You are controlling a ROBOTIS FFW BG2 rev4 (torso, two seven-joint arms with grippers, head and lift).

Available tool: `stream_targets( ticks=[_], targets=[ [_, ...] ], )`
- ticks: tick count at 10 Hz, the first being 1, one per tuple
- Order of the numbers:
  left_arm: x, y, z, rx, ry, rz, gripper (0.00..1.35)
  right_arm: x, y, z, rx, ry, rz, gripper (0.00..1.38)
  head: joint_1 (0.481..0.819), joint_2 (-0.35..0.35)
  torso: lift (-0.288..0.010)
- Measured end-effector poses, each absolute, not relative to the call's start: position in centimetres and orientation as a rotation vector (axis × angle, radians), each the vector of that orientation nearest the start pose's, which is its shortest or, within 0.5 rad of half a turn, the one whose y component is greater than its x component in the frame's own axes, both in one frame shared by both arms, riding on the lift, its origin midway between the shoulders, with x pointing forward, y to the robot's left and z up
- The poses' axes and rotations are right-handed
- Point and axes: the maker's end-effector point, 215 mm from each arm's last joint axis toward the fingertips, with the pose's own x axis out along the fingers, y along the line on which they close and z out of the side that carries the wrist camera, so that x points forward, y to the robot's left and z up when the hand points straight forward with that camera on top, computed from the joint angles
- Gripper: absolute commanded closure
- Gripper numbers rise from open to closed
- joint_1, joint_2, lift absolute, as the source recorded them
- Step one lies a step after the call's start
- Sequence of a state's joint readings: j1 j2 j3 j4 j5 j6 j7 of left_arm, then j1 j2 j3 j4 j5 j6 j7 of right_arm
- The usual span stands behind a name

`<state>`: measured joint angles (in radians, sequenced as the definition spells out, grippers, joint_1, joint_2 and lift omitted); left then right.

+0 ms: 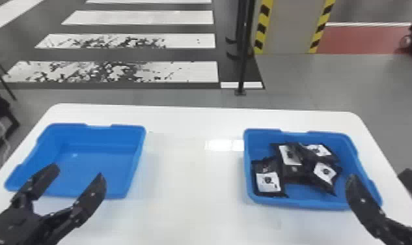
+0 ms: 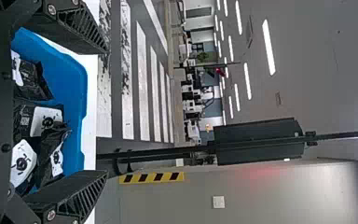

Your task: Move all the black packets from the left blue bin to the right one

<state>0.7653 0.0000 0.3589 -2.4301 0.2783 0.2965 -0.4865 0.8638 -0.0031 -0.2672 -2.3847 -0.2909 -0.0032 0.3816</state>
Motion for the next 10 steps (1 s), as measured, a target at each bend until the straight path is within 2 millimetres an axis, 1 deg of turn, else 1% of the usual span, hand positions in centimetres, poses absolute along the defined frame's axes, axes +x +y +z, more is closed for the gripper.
stream_targets(
  ticks=[5,7,10],
  targets=[
    [35.57,27.52,-29.78,-0.095,0.155,-0.253,0.18,34.14,-26.5,-27.7,0.104,0.006,0.2,0.11,0.695,0.017,-0.15],
    [35.42,27.95,-29.75,-0.09,0.155,-0.244,0.18,34.28,-25.95,-27.97,0.13,0.006,0.208,0.11,0.695,0.033,-0.15],
    [35.42,27.83,-29.89,-0.093,0.159,-0.246,0.18,34.34,-25.85,-28.06,0.139,0.005,0.209,0.11,0.695,0.033,-0.15]
  ],
)
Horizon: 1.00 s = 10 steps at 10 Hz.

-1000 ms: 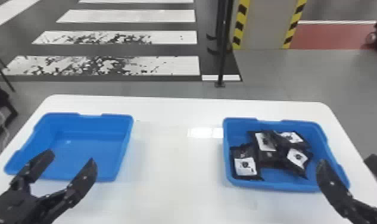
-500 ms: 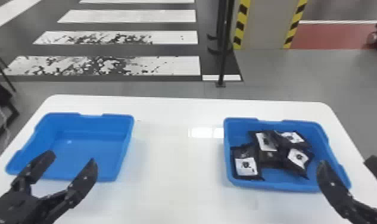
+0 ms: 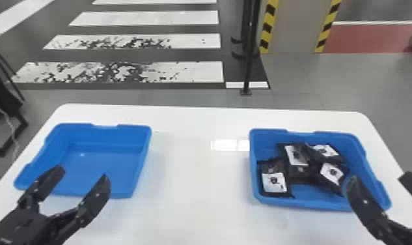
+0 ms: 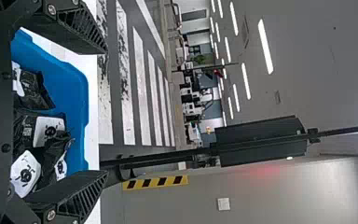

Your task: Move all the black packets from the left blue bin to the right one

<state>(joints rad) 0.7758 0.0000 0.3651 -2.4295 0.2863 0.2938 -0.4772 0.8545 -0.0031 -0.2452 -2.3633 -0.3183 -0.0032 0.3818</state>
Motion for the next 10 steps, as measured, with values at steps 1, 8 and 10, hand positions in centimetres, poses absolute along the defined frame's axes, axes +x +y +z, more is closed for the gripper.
stream_targets(
  ticks=[1,8,10],
  targets=[
    [35.39,27.83,-29.98,-0.094,0.162,-0.245,0.18,34.35,-25.86,-28.06,0.139,0.005,0.209,0.11,0.695,0.033,-0.15],
    [35.32,27.89,-30.17,-0.096,0.167,-0.242,0.18,34.33,-25.89,-28.24,0.146,0.008,0.209,0.11,0.695,0.033,-0.15],
    [35.27,28.0,-30.17,-0.094,0.167,-0.239,0.18,34.32,-25.89,-28.29,0.148,0.008,0.209,0.11,0.695,0.035,-0.15]
  ],
)
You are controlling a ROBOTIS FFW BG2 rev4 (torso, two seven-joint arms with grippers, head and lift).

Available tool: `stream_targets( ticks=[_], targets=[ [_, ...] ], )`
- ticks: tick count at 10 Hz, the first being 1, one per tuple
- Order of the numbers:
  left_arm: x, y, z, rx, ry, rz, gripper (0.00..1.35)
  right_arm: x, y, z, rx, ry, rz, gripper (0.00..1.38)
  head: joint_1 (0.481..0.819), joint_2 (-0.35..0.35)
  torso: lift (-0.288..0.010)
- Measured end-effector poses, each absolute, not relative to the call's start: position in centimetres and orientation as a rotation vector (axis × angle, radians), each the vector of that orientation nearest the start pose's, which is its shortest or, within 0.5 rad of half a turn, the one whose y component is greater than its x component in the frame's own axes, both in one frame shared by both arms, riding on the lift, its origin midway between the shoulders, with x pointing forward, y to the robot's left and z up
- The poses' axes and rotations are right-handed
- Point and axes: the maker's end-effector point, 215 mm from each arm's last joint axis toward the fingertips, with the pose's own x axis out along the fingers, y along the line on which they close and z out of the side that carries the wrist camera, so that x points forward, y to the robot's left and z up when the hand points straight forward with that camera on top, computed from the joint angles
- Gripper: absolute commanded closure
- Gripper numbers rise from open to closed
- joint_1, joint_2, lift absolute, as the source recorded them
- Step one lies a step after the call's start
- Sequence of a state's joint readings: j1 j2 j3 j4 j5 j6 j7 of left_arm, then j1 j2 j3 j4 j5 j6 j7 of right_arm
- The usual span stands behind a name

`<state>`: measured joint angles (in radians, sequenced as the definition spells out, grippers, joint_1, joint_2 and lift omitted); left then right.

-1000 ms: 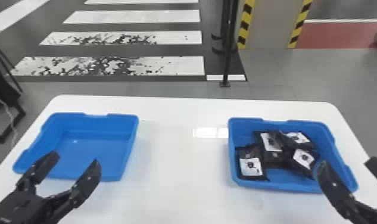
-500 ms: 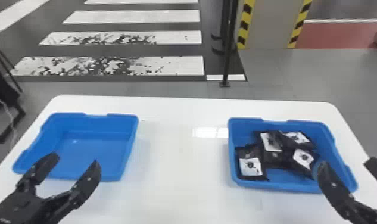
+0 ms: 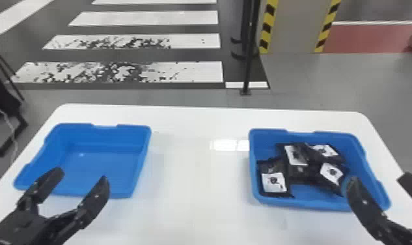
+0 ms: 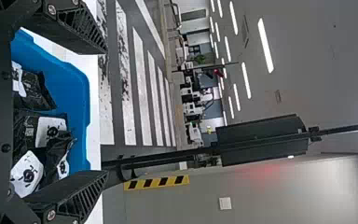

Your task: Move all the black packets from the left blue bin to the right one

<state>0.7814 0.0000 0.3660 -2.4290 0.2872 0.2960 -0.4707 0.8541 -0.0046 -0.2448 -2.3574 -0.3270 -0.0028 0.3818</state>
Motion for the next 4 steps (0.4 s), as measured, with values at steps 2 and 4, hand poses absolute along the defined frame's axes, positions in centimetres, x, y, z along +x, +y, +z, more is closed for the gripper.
stream_targets(
  ticks=[2,4],
  targets=[
    [35.19,28.08,-30.18,-0.095,0.166,-0.236,0.18,34.32,-25.89,-28.25,0.148,0.007,0.209,0.11,0.695,0.037,-0.15],
    [35.18,28.06,-30.16,-0.096,0.166,-0.236,0.18,34.32,-25.9,-28.27,0.147,0.008,0.209,0.11,0.695,0.036,-0.15]
  ],
)
